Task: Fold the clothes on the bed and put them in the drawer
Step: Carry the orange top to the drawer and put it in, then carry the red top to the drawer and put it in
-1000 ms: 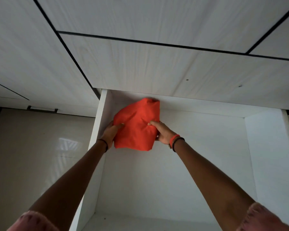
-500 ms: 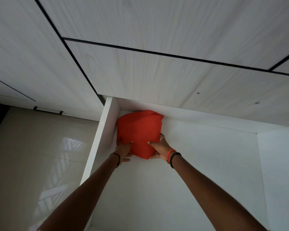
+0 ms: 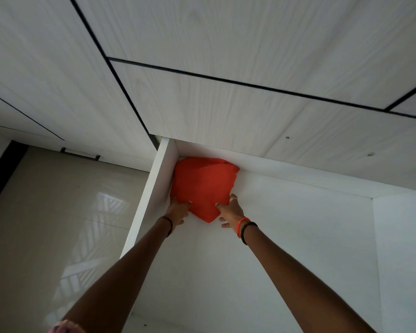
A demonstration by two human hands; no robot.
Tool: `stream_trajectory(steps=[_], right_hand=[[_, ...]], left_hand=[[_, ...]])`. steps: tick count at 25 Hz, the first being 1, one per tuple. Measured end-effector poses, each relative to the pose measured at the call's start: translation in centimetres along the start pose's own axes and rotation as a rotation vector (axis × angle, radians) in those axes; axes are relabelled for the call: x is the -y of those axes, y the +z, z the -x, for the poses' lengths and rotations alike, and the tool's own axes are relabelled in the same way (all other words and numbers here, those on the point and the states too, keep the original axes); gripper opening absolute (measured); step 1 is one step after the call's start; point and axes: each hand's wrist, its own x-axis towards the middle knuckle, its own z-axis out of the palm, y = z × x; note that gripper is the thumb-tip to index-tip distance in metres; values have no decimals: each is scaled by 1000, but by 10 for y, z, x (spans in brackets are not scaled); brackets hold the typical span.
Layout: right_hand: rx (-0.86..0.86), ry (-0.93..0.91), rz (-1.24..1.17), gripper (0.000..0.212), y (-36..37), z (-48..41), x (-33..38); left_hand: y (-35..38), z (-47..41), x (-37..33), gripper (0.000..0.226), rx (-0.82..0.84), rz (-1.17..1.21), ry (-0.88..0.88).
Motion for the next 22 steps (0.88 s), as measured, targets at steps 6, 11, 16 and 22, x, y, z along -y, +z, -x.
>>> stream_trajectory(steps=[6,11,16,22], right_hand=[[-83,-73,231,62,12,56,8],[-17,-126,307,44,36,131,26],[51,-308,427,34,71,214,49],[165,-445,549,24,133,307,47]], left_hand=[[-7,71,-12,12,20,22,40],[-31,144,-13,13,-9,134,134],[-88,212,4,21,-230,339,237],[-153,303,70,27,-481,541,209]])
